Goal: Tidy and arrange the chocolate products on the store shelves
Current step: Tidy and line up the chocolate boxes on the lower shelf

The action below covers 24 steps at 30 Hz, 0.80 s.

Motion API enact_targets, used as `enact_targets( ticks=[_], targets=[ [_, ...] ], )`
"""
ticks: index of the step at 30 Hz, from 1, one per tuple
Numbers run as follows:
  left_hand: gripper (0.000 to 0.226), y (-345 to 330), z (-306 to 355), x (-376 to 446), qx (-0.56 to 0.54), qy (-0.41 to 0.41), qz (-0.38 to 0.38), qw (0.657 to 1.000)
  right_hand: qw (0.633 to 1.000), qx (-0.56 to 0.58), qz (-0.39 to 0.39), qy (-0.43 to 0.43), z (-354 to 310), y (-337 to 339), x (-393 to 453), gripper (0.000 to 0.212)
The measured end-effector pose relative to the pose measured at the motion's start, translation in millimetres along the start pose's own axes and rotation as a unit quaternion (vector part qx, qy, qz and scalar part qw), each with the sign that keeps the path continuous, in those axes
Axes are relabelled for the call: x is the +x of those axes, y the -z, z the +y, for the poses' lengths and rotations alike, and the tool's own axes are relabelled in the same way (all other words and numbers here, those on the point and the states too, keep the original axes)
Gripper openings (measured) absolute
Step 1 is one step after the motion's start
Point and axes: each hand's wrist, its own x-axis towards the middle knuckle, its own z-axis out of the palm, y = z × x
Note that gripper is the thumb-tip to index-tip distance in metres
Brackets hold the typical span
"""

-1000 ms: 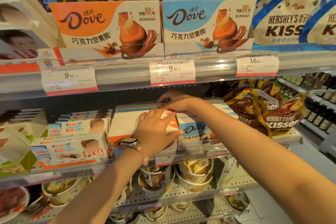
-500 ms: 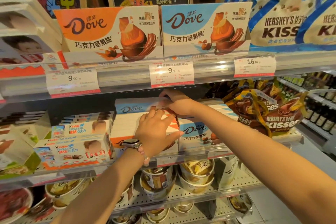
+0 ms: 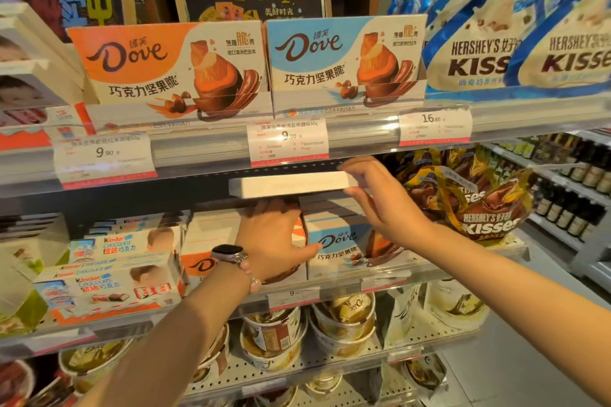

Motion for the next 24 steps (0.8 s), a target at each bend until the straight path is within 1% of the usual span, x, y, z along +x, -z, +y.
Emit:
enact_targets(
  ticks=[2,3,5,7,9,10,12,16,20,24],
  targets=[
    [0.06,1,5,9,-0.038,-0.021,-0.018,0.999,1.0,-0.003,0.005,-0.009,9,10,-8,0.039],
    [0.062,1,8,14,-0.058,-0.027,-0.042,0.997,1.0,-0.003,0.007,-0.012,13,14,-11,0.038],
    [0.068,2,13,22,-0.081,-0.038,-0.074,0.993,1.0,-0.01,0.005,-0.022,19,21,-16,0.038],
    [0.069,1,15,28,-0.068,-0.042,-0.087,0.993,0.999,-0.024,0.002,-0.036,25,27,-20,0.037],
    [0.063,-1,15,29,-0.036,-0.04,-0.103,0.993,0.998,-0.038,0.007,-0.047,30,31,-24,0.034],
    [0.062,-3,14,29,-0.038,-0.038,-0.101,0.993,0.998,-0.042,0.01,-0.051,33,32,-26,0.033],
    [0.062,-5,12,25,-0.075,-0.043,-0.088,0.992,0.997,-0.046,0.013,-0.058,36,35,-28,0.031],
    [0.072,0,14,17,-0.123,-0.068,-0.056,0.988,0.996,-0.063,0.014,-0.064,41,38,-26,0.032],
    [0.072,4,16,14,-0.146,-0.072,-0.044,0.986,0.993,-0.094,-0.027,-0.069,48,35,-20,0.032],
    [0.068,7,16,14,-0.147,-0.076,-0.047,0.985,0.991,-0.103,-0.056,-0.072,55,30,-9,0.032]
  ],
)
